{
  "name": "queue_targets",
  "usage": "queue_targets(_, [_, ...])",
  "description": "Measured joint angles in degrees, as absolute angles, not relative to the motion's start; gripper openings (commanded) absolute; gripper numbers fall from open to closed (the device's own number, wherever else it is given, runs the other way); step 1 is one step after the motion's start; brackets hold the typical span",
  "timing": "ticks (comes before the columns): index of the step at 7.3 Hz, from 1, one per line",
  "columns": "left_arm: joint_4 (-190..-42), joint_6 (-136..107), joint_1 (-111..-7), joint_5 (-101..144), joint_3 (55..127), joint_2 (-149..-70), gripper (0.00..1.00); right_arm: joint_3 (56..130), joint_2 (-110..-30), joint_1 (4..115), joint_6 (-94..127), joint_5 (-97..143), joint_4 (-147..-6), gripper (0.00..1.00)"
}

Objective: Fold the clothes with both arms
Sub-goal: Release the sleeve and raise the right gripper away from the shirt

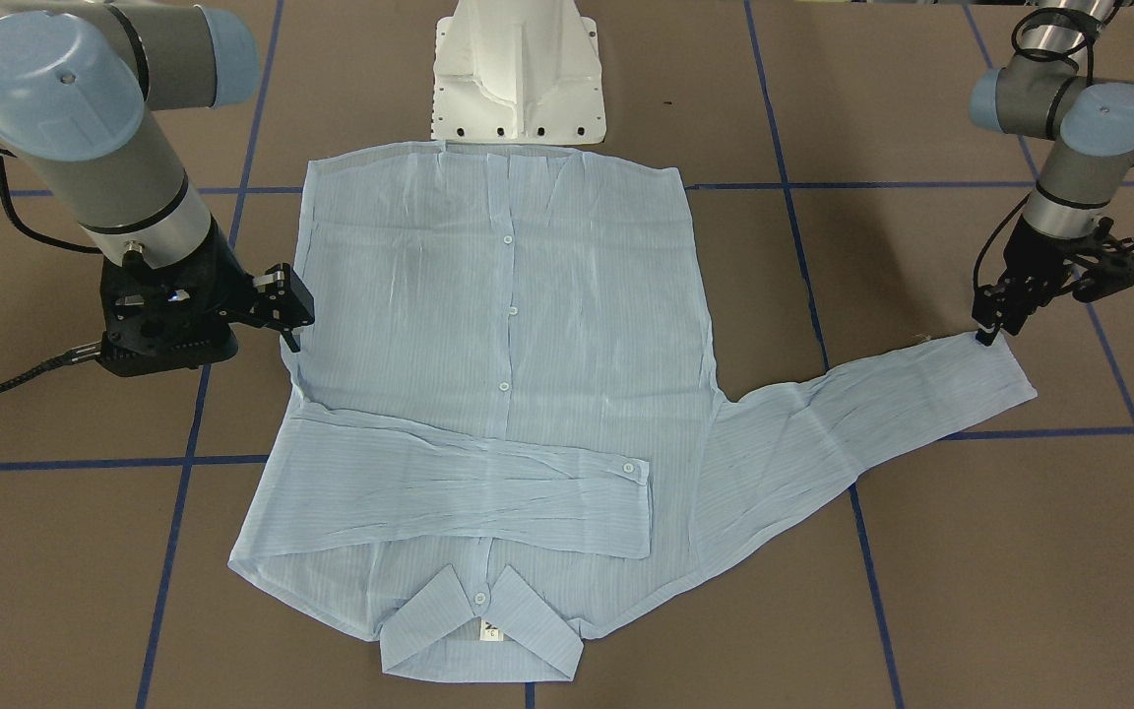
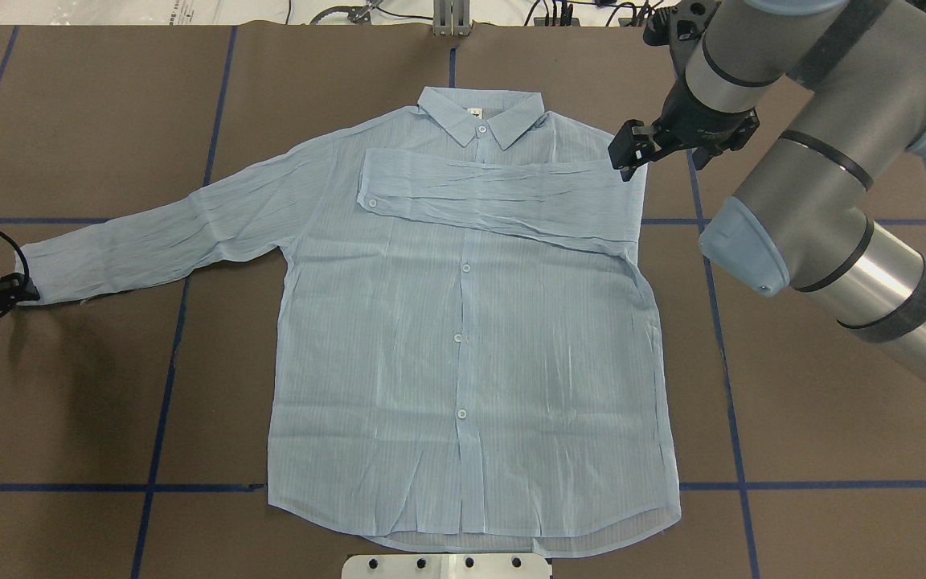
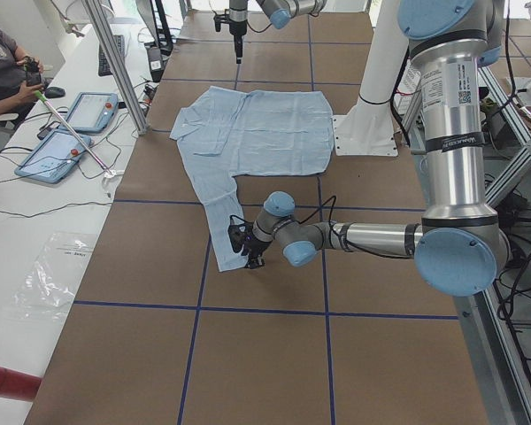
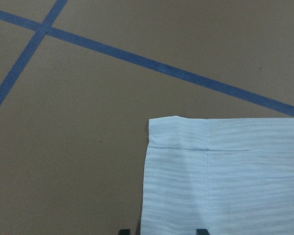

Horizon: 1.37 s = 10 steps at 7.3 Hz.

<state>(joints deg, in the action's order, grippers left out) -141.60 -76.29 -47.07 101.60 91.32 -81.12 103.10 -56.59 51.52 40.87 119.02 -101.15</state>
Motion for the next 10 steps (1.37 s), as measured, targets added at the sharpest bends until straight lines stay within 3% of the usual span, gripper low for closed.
queue_targets(1, [-141.60,-76.29,-47.01,101.60,91.24,-81.12,0.49,103.10,-56.60,51.53,40.87,119.01,-101.13,1.00])
queue_targets(3, [-141.59,-76.29,-46.95,101.60,91.18,-81.15,0.30,103.10,-56.60,51.56,40.87,119.02,-101.15,1.00])
queue_targets(5, [-141.59,-76.19,-46.94,101.60,91.34,-81.18,0.03,103.10,-56.60,51.59,40.87,119.04,-101.16,1.00])
queue_targets(10, [-140.58,-75.94,-47.01,101.99,93.79,-81.74,0.00,103.56,-57.83,52.37,40.76,119.39,-101.33,1.00])
